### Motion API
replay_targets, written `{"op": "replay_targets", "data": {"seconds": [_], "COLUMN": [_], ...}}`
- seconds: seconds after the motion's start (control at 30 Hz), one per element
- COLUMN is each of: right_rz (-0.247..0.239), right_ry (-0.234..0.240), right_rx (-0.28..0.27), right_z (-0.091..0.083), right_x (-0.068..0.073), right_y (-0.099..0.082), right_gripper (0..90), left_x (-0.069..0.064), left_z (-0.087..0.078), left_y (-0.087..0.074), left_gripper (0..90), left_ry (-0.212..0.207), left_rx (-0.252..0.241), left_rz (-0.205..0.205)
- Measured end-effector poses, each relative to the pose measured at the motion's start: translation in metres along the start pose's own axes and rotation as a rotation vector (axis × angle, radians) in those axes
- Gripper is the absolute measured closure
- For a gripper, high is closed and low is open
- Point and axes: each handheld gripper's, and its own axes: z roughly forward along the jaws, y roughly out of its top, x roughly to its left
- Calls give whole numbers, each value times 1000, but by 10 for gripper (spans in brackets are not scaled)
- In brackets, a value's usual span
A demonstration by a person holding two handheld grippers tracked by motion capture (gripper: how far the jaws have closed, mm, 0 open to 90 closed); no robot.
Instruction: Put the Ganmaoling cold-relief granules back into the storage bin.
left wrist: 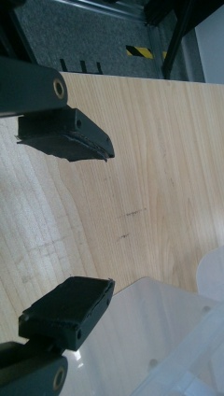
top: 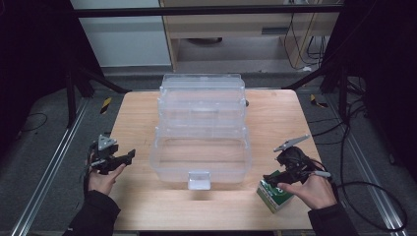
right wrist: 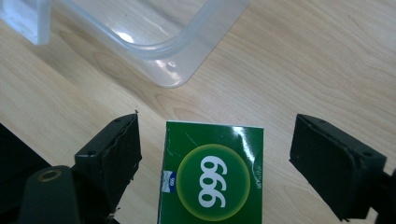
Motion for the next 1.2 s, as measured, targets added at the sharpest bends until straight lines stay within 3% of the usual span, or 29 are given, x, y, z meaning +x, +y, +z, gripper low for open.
{"op": "replay_targets", "data": {"seconds": [0.23, 0.57, 1.2], "right_rz": [-28, -26, -9], "right_ry": [2, 8, 24], "right_rx": [73, 151, 245], "right_z": [8, 19, 38], "right_x": [6, 3, -1], "right_y": [-3, -6, -14], "right_gripper": [114, 79, 63], "left_x": [-1, -1, -2], "left_z": [0, 0, 2], "left_y": [0, 0, 0], "left_gripper": [297, 298, 298], "left_ry": [-4, -5, -8], "left_rx": [0, 4, 16], "left_rz": [4, 7, 13]}}
